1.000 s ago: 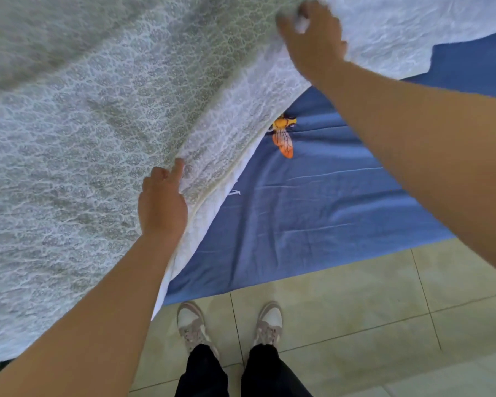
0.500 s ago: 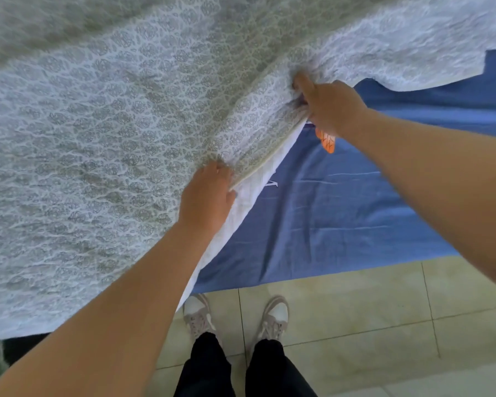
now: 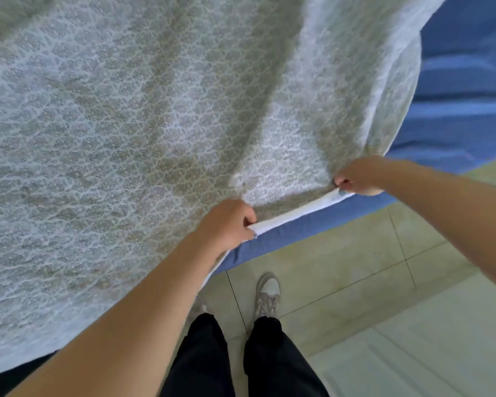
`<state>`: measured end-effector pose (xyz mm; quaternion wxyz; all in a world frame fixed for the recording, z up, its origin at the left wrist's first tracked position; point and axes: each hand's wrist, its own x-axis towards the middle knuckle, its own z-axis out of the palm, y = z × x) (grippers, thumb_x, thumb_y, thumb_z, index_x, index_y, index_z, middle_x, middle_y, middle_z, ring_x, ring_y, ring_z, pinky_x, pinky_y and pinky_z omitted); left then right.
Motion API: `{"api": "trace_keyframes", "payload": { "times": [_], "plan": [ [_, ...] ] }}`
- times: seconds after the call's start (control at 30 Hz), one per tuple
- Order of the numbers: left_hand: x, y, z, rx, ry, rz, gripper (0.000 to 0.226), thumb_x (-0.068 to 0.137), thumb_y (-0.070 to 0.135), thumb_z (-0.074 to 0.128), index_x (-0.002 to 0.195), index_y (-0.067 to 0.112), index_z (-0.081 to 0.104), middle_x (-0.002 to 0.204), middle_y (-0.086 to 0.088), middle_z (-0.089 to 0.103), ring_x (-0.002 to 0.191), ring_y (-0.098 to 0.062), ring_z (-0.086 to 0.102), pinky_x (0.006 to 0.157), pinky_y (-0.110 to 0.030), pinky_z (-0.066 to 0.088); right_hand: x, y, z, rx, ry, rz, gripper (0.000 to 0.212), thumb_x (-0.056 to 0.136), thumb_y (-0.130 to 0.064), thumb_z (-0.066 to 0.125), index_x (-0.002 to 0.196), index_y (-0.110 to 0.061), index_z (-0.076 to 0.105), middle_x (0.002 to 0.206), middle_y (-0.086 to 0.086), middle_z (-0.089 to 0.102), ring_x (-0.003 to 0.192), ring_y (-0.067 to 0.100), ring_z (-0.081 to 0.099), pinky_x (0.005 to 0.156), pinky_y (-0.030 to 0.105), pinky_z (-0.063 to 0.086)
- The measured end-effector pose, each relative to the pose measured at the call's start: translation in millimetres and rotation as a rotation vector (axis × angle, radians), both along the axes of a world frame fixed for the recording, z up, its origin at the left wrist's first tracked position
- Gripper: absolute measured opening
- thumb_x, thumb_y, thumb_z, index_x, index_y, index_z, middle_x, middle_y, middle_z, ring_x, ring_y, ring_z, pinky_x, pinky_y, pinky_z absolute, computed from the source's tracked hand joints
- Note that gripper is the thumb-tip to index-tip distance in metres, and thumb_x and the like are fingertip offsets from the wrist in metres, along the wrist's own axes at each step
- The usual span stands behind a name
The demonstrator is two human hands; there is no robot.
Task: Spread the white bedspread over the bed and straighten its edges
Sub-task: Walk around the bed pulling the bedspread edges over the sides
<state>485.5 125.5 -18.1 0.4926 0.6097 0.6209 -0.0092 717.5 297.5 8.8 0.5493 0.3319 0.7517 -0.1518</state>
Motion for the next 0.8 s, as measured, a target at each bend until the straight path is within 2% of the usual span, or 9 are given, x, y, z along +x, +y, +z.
{"api": "trace_keyframes", "payload": {
  "times": [0.07,0.13,0.3,0.4,0.47,0.5,0.57,0.7,0.8],
  "plan": [
    [28.0,-9.2,0.1,-0.006,-0.028,-0.014,0.007,0.085,0.013,0.065,0.078,0.014,0.065,0.072,-0.007,0.061,0.063,-0.023,0.055,0.058,-0.030,0.043,40.6,-11.3,-1.6,0.134,0.081,0.012,0.023,0.101,-0.031,0.038,0.110,-0.027,0.059,0.114,0.001,0.061,0.105,0.023,0.057,0.089,0.036,0.041],
    [55.9,-18.5,2.0,0.022,-0.044,0.006,0.005,0.087,0.016,0.064,0.088,0.016,0.068,0.077,-0.004,0.066,0.064,-0.020,0.059,0.058,-0.031,0.047,74.8,-19.0,2.0,0.218,0.120,0.021,0.025,0.101,-0.033,0.037,0.116,-0.030,0.056,0.121,-0.003,0.060,0.116,0.022,0.053,0.095,0.036,0.036],
    [122.3,-32.3,3.5,0.025,0.005,-0.077,0.009,0.092,0.011,0.057,0.086,0.010,0.063,0.077,-0.008,0.061,0.059,-0.019,0.047,0.055,-0.029,0.041,139.0,-31.9,10.2,0.283,0.138,-0.024,0.021,0.100,-0.036,0.039,0.116,-0.035,0.052,0.119,-0.005,0.058,0.116,0.019,0.051,0.096,0.036,0.035],
    [142.4,-31.9,-4.3,-0.047,0.146,-0.145,0.016,0.092,0.000,0.051,0.089,0.010,0.062,0.083,-0.006,0.059,0.068,-0.021,0.056,0.062,-0.028,0.044,156.8,-40.1,-0.5,0.228,0.188,-0.146,0.014,0.097,-0.027,0.048,0.108,-0.033,0.055,0.117,-0.003,0.055,0.114,0.020,0.049,0.097,0.035,0.037],
    [143.4,-32.7,-8.2,-0.137,0.191,-0.167,0.034,0.092,-0.004,0.045,0.117,0.012,0.061,0.112,-0.010,0.061,0.096,-0.025,0.063,0.076,-0.032,0.052,158.6,-44.4,-11.4,0.177,0.225,-0.237,0.028,0.093,-0.010,0.054,0.110,-0.031,0.056,0.120,-0.002,0.052,0.114,0.022,0.052,0.094,0.034,0.043],
    [145.3,-32.5,-9.0,-0.181,0.205,-0.182,0.045,0.093,-0.003,0.045,0.133,0.015,0.052,0.132,-0.008,0.053,0.110,-0.025,0.059,0.085,-0.034,0.052,162.5,-44.4,-14.5,0.159,0.254,-0.306,0.039,0.090,-0.002,0.053,0.116,-0.030,0.057,0.124,-0.001,0.050,0.116,0.023,0.053,0.092,0.032,0.045],
    [147.7,-31.0,-7.0,-0.250,0.216,-0.198,0.055,0.094,0.003,0.046,0.146,0.019,0.035,0.150,-0.005,0.037,0.118,-0.023,0.055,0.090,-0.035,0.050,170.5,-42.0,-19.6,0.134,0.339,-0.498,0.053,0.087,0.009,0.047,0.121,-0.030,0.059,0.130,-0.004,0.051,0.117,0.023,0.054,0.089,0.027,0.045],
    [168.6,-9.0,6.7,-0.305,0.176,-0.177,0.042,0.099,0.019,0.043,0.141,0.022,0.042,0.141,-0.003,0.048,0.116,-0.019,0.055,0.094,-0.033,0.047,190.1,-22.7,-8.8,0.226,0.625,-0.698,0.043,0.091,0.007,0.039,0.111,-0.019,0.067,0.129,-0.002,0.058,0.120,0.019,0.053,0.095,0.026,0.038],
    [187.6,22.0,15.4,-0.231,0.133,-0.093,0.033,0.099,0.023,0.043,0.130,0.025,0.052,0.128,0.002,0.056,0.104,-0.015,0.059,0.086,-0.030,0.049,208.3,4.6,2.5,0.346,0.801,-0.950,0.033,0.092,0.002,0.043,0.103,-0.014,0.069,0.118,0.002,0.066,0.111,0.021,0.059,0.093,0.026,0.041]
  ]
}}
